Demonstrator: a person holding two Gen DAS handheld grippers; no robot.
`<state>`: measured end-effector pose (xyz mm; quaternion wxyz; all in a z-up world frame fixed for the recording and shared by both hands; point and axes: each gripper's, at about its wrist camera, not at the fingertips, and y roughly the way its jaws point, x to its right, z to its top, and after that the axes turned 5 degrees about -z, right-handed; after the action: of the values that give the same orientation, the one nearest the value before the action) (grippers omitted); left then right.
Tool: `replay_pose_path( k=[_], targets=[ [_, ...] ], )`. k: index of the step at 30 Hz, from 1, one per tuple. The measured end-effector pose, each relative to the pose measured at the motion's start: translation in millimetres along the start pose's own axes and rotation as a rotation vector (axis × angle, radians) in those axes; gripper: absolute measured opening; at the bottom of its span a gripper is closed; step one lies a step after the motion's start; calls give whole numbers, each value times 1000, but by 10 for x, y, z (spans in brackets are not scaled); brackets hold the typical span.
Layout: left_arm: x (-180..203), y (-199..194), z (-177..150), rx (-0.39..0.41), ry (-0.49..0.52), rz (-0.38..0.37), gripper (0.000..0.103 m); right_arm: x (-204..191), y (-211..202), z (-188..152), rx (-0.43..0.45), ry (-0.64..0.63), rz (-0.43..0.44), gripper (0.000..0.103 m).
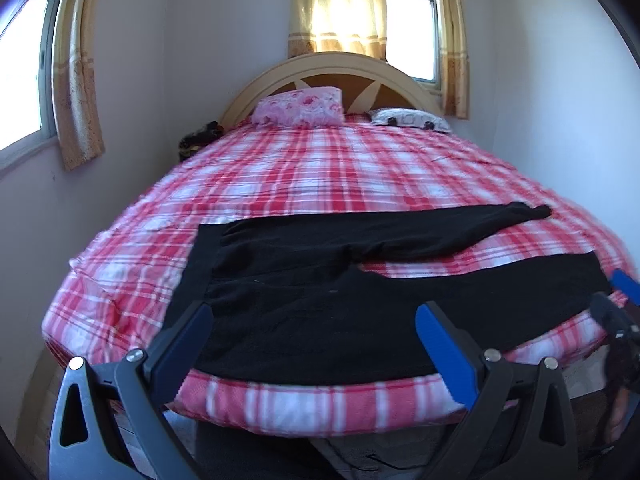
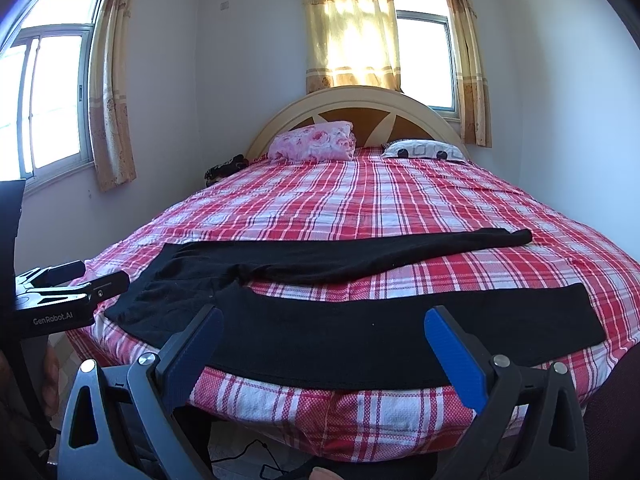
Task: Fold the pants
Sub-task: 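Lower both grippers onto the pants waistband and close them on it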
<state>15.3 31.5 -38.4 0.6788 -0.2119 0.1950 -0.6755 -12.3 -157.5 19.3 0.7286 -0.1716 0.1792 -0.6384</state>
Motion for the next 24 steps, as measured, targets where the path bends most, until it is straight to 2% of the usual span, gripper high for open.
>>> replay_pose_path(
  k=[2, 6, 9, 12, 15, 17, 19, 24],
  targets=[
    [-174, 205, 13, -14, -1, 29, 103, 16, 104, -58, -20, -7, -1, 102],
    [-788, 729, 181, -70, -90, 72, 103, 111, 354, -204, -57, -6, -29, 101],
    [-1229, 1188, 374, -121, -155, 69, 103, 213, 521, -266, -70, -5, -52, 101],
    [-1493, 1652, 568, -182, -160, 87, 103, 346, 675, -284, -88, -1, -82, 101],
    [-1672, 2068, 726, -243, -199, 69, 95, 497, 836, -256, -120, 20, -124, 101],
    [-1731, 2336, 781, -287, -207, 60, 95, 580, 930, -216, -134, 24, -147, 101],
    [-1758, 2620, 792, -340, -211, 63, 90, 663, 1015, -170, -147, 15, -166, 101],
    [-1886, 3003, 707, -443, -250, 22, 83, 878, 1149, -15, -162, 11, -195, 101]
  ],
)
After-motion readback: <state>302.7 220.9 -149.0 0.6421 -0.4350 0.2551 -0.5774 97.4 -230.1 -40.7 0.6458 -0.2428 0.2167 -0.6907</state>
